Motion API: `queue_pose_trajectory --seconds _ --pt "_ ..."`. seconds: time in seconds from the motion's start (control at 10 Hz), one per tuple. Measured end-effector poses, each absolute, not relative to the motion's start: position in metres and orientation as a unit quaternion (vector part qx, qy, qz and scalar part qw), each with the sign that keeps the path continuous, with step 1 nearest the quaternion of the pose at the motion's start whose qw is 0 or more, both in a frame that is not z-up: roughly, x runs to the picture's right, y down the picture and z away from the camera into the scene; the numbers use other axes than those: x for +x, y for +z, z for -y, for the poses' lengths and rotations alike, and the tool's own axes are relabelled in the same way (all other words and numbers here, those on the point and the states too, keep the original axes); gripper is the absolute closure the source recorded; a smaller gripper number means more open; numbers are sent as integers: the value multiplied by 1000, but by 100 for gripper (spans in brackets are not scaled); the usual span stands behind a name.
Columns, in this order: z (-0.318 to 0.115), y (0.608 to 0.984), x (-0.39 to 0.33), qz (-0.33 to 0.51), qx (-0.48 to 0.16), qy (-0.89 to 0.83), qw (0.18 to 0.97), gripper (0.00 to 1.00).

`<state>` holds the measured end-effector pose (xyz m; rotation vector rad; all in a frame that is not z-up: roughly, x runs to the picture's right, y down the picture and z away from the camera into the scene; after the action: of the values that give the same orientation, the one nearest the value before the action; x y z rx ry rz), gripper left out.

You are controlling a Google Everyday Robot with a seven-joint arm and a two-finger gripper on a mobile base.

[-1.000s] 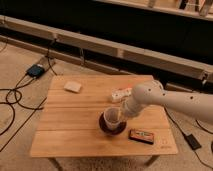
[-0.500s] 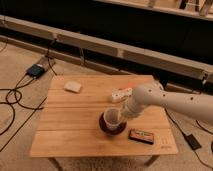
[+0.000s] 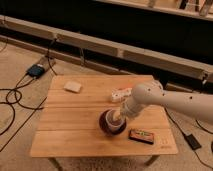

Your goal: Place the ceramic cup in the ceramic bowl

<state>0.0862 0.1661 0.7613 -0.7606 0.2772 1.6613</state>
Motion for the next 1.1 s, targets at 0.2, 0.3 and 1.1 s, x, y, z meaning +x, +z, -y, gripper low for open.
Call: queue_pose_trajectory --seconds 0.2,0.3,1.1 --pt "-160 759 85 -116 -326 716 606 20" --pt "-155 755 84 -113 -324 714 611 20" --pt "-110 701 96 -121 -307 677 658 20"
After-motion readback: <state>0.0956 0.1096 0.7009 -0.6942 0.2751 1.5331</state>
